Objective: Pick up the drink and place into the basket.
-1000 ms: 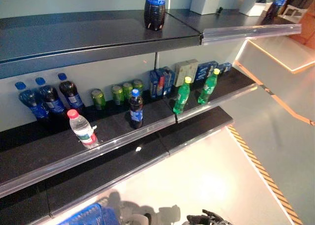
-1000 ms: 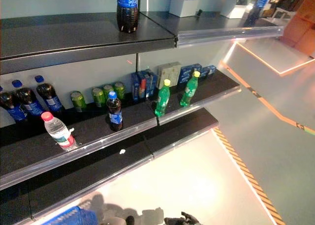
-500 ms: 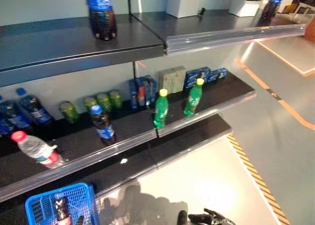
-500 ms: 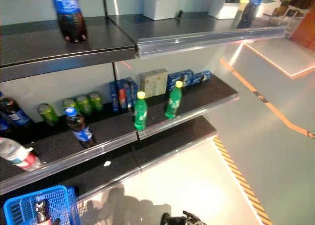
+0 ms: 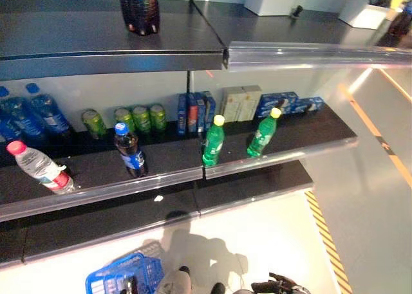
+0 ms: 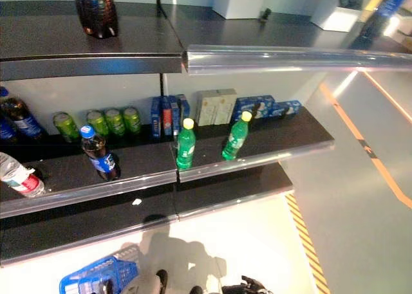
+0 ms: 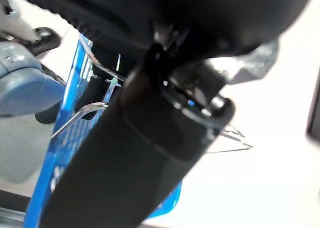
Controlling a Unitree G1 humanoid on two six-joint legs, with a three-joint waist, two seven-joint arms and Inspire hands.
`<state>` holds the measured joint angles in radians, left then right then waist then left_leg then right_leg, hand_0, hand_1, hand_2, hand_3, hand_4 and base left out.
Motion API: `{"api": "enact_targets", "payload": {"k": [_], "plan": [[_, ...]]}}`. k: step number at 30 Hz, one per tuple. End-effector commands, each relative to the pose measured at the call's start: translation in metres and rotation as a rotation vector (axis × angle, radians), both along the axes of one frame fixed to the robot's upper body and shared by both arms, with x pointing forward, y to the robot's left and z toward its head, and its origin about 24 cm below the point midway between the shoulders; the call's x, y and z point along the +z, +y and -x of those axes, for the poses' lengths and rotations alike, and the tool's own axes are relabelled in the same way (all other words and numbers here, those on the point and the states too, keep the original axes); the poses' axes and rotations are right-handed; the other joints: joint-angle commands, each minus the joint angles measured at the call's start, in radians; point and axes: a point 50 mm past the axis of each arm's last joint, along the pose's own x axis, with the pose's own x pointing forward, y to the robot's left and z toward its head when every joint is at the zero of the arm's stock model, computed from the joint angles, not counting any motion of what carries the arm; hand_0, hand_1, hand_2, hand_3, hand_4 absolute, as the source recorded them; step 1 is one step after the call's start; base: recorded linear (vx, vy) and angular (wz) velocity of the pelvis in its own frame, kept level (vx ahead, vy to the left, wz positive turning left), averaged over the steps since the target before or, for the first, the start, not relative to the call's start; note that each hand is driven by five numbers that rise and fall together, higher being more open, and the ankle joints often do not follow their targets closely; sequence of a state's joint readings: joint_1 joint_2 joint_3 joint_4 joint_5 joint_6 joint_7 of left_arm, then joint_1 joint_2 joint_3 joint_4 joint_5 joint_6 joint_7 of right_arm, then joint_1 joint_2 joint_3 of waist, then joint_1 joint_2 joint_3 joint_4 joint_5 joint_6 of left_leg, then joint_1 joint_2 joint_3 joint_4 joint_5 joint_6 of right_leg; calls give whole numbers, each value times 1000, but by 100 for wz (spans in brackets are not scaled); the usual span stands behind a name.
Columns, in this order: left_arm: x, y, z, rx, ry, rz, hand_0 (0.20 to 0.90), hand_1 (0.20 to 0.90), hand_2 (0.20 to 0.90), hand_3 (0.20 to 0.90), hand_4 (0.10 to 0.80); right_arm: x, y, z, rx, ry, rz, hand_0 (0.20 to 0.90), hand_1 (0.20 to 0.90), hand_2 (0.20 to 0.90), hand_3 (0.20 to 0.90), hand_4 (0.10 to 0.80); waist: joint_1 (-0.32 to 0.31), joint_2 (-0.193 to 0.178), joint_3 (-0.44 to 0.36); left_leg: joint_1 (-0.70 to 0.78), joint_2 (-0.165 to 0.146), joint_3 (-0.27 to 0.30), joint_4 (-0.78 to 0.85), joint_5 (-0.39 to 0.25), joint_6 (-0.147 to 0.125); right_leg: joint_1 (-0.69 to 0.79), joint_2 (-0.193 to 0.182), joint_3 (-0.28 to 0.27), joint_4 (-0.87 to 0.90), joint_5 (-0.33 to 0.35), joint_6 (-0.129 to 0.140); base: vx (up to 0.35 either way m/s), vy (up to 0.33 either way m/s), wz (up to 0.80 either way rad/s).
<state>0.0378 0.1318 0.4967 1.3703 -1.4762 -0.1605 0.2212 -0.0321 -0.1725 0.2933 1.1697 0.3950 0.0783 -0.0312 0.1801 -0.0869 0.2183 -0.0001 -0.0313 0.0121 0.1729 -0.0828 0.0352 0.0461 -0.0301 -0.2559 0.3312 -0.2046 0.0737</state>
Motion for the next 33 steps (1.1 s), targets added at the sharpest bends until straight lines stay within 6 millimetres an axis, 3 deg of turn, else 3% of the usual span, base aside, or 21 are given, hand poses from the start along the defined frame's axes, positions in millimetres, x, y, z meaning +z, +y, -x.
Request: {"api": "enact_targets", "payload": {"k": [1, 3, 5, 6, 8, 9, 10, 11, 12, 13, 14, 15, 16, 17, 18, 19, 21, 25, 30, 33], "plan": [[21, 60, 14, -6, 65, -241, 300, 300, 300, 200, 100, 6, -2, -17, 32, -72, 16, 900, 900, 900, 900, 800, 5, 40, -31, -34, -32, -31, -41, 48, 23, -57, 27, 46, 365, 183, 61, 93, -190, 56], [22, 62, 2, -46, 32, -247, 300, 300, 300, 200, 100, 4, 1, -9, 3, -52, 19, 900, 900, 900, 900, 800, -22, 43, -34, -9, -19, -66, -56, 41, 23, -138, -21, 104, 333, 213, 64, 74, -365, 57], [24, 64, -20, -81, -17, -252, 300, 300, 300, 200, 100, 4, -2, -10, -31, -64, 28, 900, 900, 900, 900, 800, -41, 39, -31, -8, -3, -127, -45, 27, -5, -140, -131, 162, 73, 235, 64, 57, -656, 121], [26, 66, -31, -99, -38, -255, 300, 300, 300, 200, 100, 4, -2, -13, -33, -75, 30, 900, 900, 900, 900, 800, -53, 32, -24, -3, 2, -154, -43, 8, -22, -162, -180, 208, -58, 279, 76, 100, -708, 155], [28, 66, -43, -116, -63, -262, 300, 300, 300, 200, 100, 6, -3, -18, -23, -89, 36, 900, 900, 900, 900, 800, -86, 32, -9, 28, 46, -203, -58, -24, -48, -176, -197, 269, -186, 337, 103, 112, -616, 125], [27, 62, -45, -132, -67, -263, 300, 300, 300, 200, 100, 8, -5, -23, 2, -92, 44, 900, 900, 900, 900, 800, -89, 36, -6, 39, 89, -207, -70, -17, -74, -165, -187, 265, -196, 306, 110, 38, -516, 102], [24, 56, -44, -144, -61, -265, 300, 300, 300, 200, 100, 9, -4, -26, 25, -84, 43, 900, 900, 900, 900, 800, -84, 35, -8, 42, 139, -196, -91, 8, -103, -128, -175, 232, -212, 264, 104, 3, -447, 68], [23, 53, -42, -152, -58, -266, 300, 300, 300, 200, 100, 9, -3, -27, 34, -77, 41, 900, 900, 900, 900, 800, -78, 32, -10, 37, 161, -189, -93, 26, -117, -114, -170, 211, -213, 251, 102, -38, -522, 56], [22, 48, -44, -176, -68, -273, 300, 300, 300, 200, 100, 10, -2, -29, 64, -84, 38, 900, 900, 900, 900, 800, -71, 28, -10, 18, 225, -160, -122, 92, -143, -90, -145, 190, -219, 226, 84, -58, -413, 42], [22, 47, -45, -182, -66, -272, 300, 300, 300, 200, 100, 11, -2, -30, 80, -98, 37, 900, 900, 900, 900, 800, -71, 26, -10, 12, 242, -149, -132, 109, -148, -84, -134, 187, -221, 220, 77, -84, -459, 56], [22, 45, -49, -216, -63, -268, 300, 300, 300, 200, 100, 13, -3, -33, 64, -120, 30, 900, 900, 900, 900, 800, -69, 21, -4, -11, 277, -110, -160, 163, -159, -70, -115, 162, -231, 211, 63, -83, -367, 39], [21, 41, -52, -224, -59, -261, 300, 300, 300, 200, 100, 13, -4, -33, 41, -122, 29, 900, 900, 900, 900, 800, -67, 16, -1, -26, 285, -75, -172, 187, -157, -62, -109, 131, -239, 211, 56, -135, -380, 38], [21, 37, -55, -248, -65, -255, 300, 300, 300, 200, 100, 14, -7, -32, 10, -125, 34, 900, 900, 900, 900, 800, -71, 15, 1, -52, 282, -14, -164, 199, -154, -55, -104, 94, -247, 208, 48, -232, -376, 69], [20, 33, -61, -318, -79, -249, 300, 300, 300, 200, 100, 14, -18, -28, -42, -131, 43, 900, 900, 900, 900, 800, -94, 7, 1, -73, 258, 81, -102, 161, -140, -53, -101, 51, -263, 203, 27, -222, -279, 82], [20, 32, -62, -328, -82, -247, 300, 300, 300, 200, 100, 14, -20, -28, -44, -132, 45, 900, 900, 900, 900, 800, -100, 5, -2, -79, 253, 94, -93, 158, -137, -58, -102, 43, -267, 207, 23, -243, -227, 137], [18, 28, -60, -334, -92, -232, 300, 300, 300, 200, 100, 15, -27, -26, -42, -138, 57, 900, 900, 900, 900, 800, -114, 4, -6, -70, 219, 116, -62, 123, -133, -57, -101, 17, -280, 217, 17, -147, -74, 117], [16, 26, -52, -329, -86, -218, 300, 300, 300, 200, 100, 15, -32, -25, -41, -141, 62, 900, 900, 900, 900, 800, -123, 3, -11, -54, 181, 102, -26, 82, -123, -58, -96, 18, -285, 222, 9, -96, -15, 69], [13, 24, -41, -332, -73, -209, 300, 300, 300, 200, 100, 15, -30, -27, -30, -145, 51, 900, 900, 900, 900, 800, -126, 1, -25, -22, 137, 73, -3, 47, -113, -44, -81, 26, -291, 218, -2, -11, 45, 13], [11, 21, -37, -355, -65, -193, 300, 300, 300, 200, 100, 15, -23, -29, -44, -163, 39, 900, 900, 900, 900, 800, -136, 21, -39, 42, 129, 84, -75, 34, -119, -20, -86, 22, -292, 217, 8, 6, 168, 3], [12, 23, -39, -359, -74, -194, 300, 300, 300, 200, 100, 19, -17, -36, -31, -216, 29, 900, 900, 900, 900, 800, -151, 33, -33, 69, 108, 87, -94, 23, -112, -30, -103, 32, -275, 228, 30, -4, 193, 3]]}}
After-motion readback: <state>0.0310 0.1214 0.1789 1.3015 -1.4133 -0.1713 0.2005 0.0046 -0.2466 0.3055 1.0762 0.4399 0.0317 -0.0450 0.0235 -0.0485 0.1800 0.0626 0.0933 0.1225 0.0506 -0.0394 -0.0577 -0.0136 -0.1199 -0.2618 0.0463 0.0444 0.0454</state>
